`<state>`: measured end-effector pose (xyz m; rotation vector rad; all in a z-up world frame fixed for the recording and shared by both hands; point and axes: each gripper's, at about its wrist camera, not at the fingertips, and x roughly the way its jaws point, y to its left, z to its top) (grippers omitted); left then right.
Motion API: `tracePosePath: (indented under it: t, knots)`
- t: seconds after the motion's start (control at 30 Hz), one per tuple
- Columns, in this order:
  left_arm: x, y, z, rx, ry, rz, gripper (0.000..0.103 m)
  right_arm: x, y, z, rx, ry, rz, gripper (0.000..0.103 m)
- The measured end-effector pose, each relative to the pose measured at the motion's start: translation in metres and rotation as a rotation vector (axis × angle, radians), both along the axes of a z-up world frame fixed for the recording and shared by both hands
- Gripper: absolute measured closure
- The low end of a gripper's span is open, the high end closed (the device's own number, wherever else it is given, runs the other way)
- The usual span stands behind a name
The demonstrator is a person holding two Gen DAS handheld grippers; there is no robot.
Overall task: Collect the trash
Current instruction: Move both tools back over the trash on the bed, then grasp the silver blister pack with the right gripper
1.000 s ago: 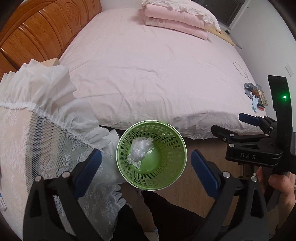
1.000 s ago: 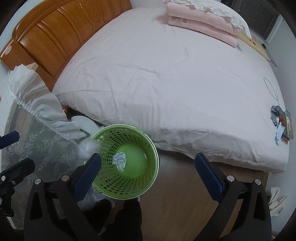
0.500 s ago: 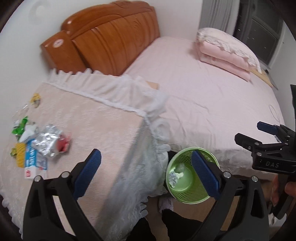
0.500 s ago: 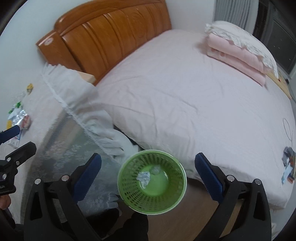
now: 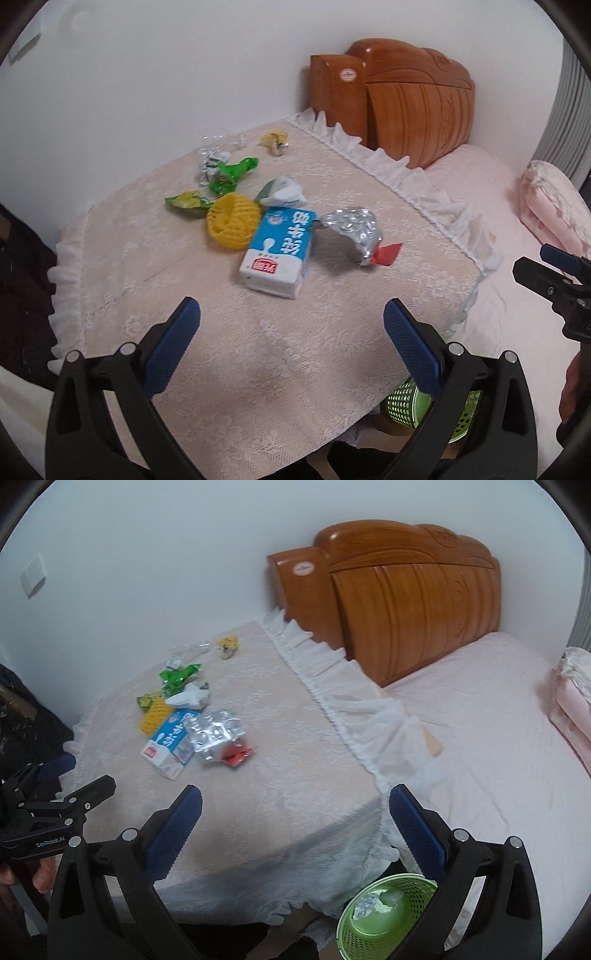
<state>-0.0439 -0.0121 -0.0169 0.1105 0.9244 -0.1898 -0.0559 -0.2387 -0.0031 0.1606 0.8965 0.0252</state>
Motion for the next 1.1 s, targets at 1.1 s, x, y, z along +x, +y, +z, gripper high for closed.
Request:
tracePosePath:
  t: [1.1]
  knots:
    - [0.033,0.027,-0.046,-0.04,0.116,0.023,0.008,0.171,0.064,-0.109,0.116,0.36,0.421,0.028]
